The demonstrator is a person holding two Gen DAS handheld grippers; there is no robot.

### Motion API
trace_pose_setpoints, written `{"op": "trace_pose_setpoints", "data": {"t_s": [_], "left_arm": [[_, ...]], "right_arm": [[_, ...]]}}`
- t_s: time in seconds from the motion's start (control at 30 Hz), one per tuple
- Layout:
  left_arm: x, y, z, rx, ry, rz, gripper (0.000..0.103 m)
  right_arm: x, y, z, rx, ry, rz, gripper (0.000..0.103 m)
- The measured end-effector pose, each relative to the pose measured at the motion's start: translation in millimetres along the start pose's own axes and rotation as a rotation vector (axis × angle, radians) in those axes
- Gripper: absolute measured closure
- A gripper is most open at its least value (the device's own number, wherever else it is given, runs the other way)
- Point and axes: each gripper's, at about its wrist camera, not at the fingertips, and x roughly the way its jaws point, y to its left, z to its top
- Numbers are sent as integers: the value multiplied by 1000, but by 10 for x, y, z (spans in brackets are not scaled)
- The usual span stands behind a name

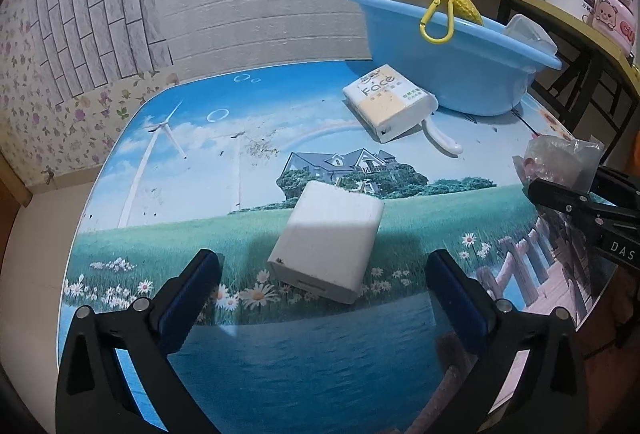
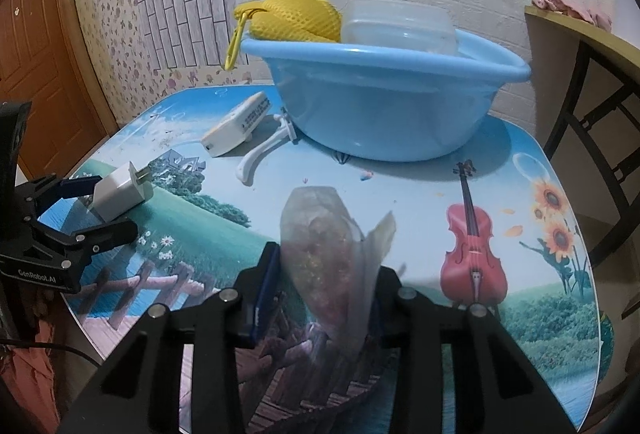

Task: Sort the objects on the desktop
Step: 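Grasp the white charger with the left gripper while the right gripper grasps the pink bead bag, then lift the charger with the left gripper while the right gripper lifts the bead bag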

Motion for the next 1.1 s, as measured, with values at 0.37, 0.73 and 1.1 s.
{"op": "trace_pose_setpoints", "data": {"t_s": [0.37, 0.73, 1.1], "left_arm": [[-5, -47, 0, 16, 10, -7, 0], [-109, -155, -12, 80, -17, -61, 44], [-112, -172, 20, 68, -3, -70, 66]], "right_arm": [[0, 14, -9, 3, -2, -1, 66], [3, 5, -15, 7, -4, 1, 66], [-47, -64, 2, 55, 11, -2, 75]]}}
